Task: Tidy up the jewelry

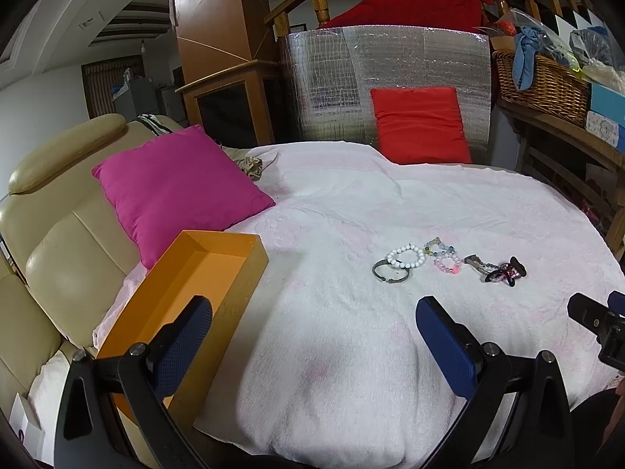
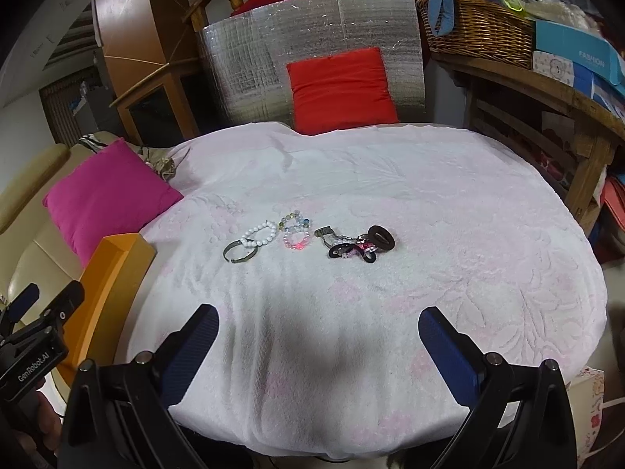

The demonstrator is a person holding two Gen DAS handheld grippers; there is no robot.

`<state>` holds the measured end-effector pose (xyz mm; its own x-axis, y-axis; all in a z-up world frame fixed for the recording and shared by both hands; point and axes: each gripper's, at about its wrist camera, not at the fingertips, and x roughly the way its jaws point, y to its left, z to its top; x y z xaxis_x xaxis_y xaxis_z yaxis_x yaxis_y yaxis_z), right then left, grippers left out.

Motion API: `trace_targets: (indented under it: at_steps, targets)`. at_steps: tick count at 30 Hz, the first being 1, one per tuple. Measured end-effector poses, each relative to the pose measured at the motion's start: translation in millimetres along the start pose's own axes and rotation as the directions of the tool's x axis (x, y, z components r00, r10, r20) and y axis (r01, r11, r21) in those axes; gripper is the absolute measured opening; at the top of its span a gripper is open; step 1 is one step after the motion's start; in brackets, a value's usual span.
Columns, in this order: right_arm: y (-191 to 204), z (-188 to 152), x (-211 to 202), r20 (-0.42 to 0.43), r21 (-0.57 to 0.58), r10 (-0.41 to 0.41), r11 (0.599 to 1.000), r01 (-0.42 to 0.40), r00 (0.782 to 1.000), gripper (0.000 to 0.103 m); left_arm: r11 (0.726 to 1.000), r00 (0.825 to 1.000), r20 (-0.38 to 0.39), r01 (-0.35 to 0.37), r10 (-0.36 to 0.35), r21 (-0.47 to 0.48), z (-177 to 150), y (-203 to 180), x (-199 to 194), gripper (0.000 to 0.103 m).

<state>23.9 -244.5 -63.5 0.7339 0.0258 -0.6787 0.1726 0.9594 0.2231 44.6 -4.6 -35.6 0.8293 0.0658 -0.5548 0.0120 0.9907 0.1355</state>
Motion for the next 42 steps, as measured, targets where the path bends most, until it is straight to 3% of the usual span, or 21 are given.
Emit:
trace_targets:
  at_steps: [29,35,39,42]
  targets:
    - [-11.4,12.5,27.6,-0.013,0.005,-0.012,1.000,0.012,1.000,0.103,1.000,1.000,-0.029,0.000,0.001,0.023,2.0,-11.3,22.9,0.103]
    - [-34.6,27.9,68.4,-0.031,-0.033,-0.006,0.999,0.005,0.999,0.103,0.998,0.994,-0.089,0.062,-0.060,0.016,9.7,-24.4,67.5,0.103]
    - [-61.9,43.0,112.8,-0.081,-0.018,-0.027,1.000,0.026,0.996,0.103,0.990,0.968,-0.207,0.142,-0.143,-0.019,14.8,-47.1,138.0,0.103]
    - [-74.3,54.8,147.0,-0.137,-0.015,-0.024,1.000,0.022,0.990,0.099,0.988,0.954,-0.260,0.152,-0.151,-0.018,12.0,-66.1,178.7,0.103]
